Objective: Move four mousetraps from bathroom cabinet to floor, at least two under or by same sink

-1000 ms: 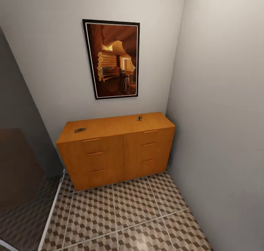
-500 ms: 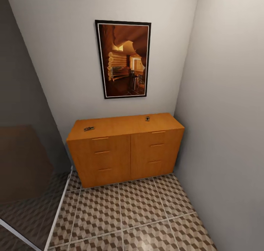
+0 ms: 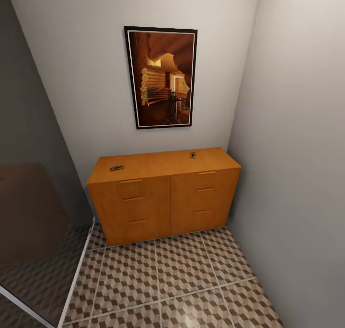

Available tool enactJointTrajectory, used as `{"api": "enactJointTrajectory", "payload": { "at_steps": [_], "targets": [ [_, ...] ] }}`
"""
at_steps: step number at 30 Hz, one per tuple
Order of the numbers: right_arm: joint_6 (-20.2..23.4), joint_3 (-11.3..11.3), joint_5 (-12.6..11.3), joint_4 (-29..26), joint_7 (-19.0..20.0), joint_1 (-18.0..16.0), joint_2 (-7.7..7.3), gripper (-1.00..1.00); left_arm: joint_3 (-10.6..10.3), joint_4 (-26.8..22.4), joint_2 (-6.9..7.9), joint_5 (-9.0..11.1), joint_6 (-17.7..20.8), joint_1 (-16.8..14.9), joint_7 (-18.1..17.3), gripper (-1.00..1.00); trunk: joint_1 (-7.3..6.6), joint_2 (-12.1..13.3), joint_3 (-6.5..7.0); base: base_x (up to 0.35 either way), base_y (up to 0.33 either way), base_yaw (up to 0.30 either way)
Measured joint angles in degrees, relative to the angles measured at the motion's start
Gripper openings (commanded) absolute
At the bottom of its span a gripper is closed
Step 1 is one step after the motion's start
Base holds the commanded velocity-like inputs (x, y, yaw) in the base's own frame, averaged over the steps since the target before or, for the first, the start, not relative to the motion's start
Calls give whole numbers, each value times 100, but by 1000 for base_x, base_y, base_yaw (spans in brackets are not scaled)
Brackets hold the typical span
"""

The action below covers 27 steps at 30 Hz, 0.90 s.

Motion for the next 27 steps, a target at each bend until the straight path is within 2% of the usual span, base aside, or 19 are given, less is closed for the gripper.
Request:
{"api": "enactJointTrajectory", "payload": {
  "at_steps": [13,27],
  "targets": [
    [1,0,0,0,0,0,0,100,1,0,0,0,2,0,0,100,0,0,0,0,0,-77],
    [8,0,0,0,0,0,0,100,-2,2,5,2,-3,0,-6,100,0,0,0,0,0,-7]
  ]
}}
